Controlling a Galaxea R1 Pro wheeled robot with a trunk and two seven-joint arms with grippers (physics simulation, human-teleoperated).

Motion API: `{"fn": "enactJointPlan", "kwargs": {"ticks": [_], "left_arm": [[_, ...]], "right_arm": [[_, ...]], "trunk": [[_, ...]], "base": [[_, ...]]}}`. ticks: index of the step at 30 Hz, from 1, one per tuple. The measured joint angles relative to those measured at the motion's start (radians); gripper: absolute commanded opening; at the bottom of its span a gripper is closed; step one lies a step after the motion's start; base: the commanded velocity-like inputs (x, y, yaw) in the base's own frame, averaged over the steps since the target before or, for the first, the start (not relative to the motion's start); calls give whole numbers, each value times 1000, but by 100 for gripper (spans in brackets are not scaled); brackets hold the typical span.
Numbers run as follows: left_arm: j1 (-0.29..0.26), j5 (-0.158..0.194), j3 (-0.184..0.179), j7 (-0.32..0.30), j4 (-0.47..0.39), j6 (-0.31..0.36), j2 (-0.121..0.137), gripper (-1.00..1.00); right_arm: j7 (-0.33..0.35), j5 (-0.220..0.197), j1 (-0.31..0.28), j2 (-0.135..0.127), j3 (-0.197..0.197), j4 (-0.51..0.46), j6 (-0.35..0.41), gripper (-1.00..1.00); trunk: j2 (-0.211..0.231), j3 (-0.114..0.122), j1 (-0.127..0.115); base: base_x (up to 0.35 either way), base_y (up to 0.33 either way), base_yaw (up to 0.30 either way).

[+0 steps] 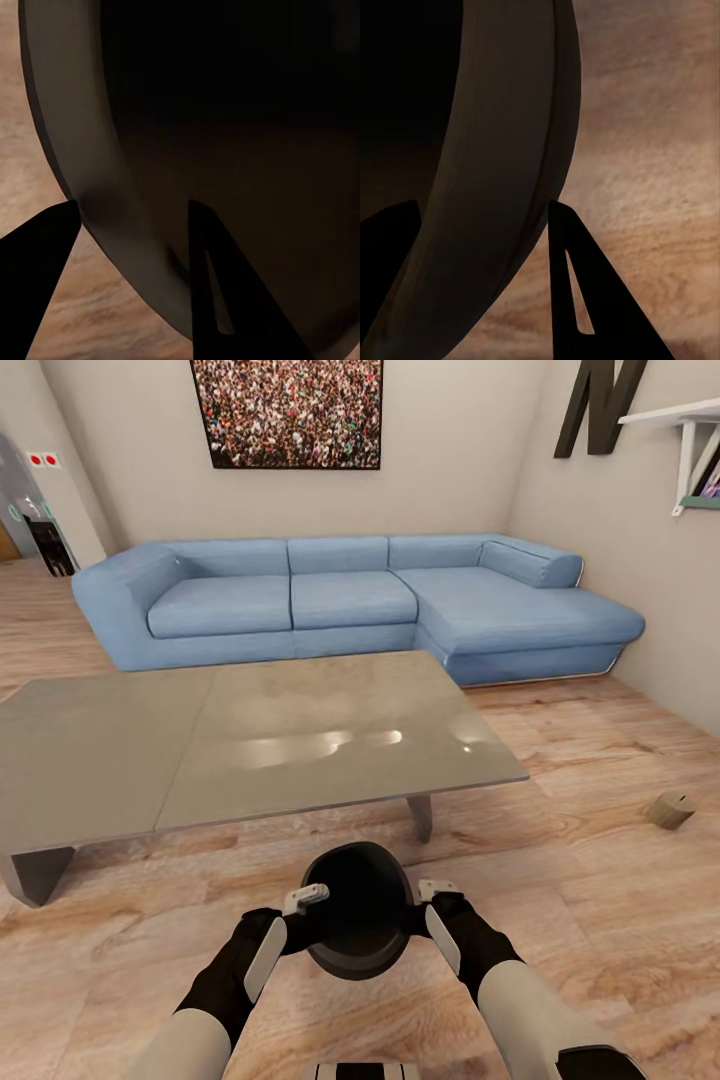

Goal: Place each of the two pumpkins and all three candles from the living room inside a cabinet in the living room (use any cabinet), then make sure every cabinet is closed, and position the cauldron so it is next to a table in the living room.

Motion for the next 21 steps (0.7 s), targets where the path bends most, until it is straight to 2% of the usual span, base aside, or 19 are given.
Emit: {"fn": "enactJointPlan", "kwargs": {"ticks": [10, 21], "left_arm": [[0, -1, 1, 0, 0, 2, 0, -100], [0, 0, 0, 0, -1, 0, 0, -100]], "right_arm": [[1, 0, 0, 0, -1, 1, 0, -100], [0, 0, 0, 0, 0, -1, 0, -100]], "trunk": [[0, 0, 0], [0, 0, 0]], "base": [[284, 0, 0], [32, 0, 0]]}}
